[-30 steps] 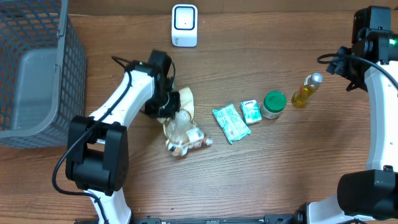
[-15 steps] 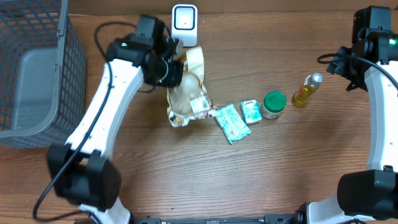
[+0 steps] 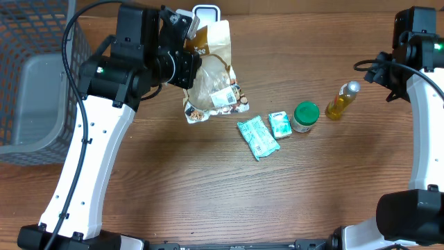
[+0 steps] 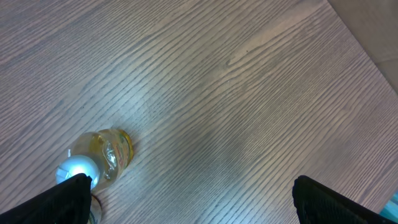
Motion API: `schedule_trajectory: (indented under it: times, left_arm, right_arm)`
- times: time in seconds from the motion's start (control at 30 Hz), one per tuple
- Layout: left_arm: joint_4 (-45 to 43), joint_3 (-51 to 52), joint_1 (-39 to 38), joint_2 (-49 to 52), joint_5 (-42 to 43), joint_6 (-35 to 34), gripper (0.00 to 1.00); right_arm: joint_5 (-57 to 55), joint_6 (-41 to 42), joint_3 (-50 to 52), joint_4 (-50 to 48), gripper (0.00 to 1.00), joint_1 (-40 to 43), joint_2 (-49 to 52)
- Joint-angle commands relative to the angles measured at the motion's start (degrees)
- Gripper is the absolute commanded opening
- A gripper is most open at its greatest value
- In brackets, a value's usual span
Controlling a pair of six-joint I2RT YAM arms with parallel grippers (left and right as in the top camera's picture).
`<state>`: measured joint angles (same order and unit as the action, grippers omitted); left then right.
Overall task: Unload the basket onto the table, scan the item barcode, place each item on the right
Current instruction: 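Lift the snack bag up toward the white scanner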
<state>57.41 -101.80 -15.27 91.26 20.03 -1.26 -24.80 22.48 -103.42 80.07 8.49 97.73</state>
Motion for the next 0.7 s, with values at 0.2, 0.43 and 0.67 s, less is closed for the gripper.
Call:
schedule_trajectory:
  times: [0.2,0.43,0.67]
  left_arm:
    - [6.40,-1.33,0.35,-1.33,2.51,0.66,0.04]
    - [11.26,-1.33,0.24,-1.29,2.49,-1.38,0.04]
    - [9.66,-1.33,0.24,-1.27,-0.04,-5.73,0.04]
  right_arm:
    - [-0.15,0.44,-0.44,-0.24,1.00,-0.07,-0.04]
    - [-0.15,0.44,-0.44,-0.24,1.00,-0.07,-0.04]
    - [-0.15,0.44,-0.44,-0.24,1.00,-0.07,-0.04]
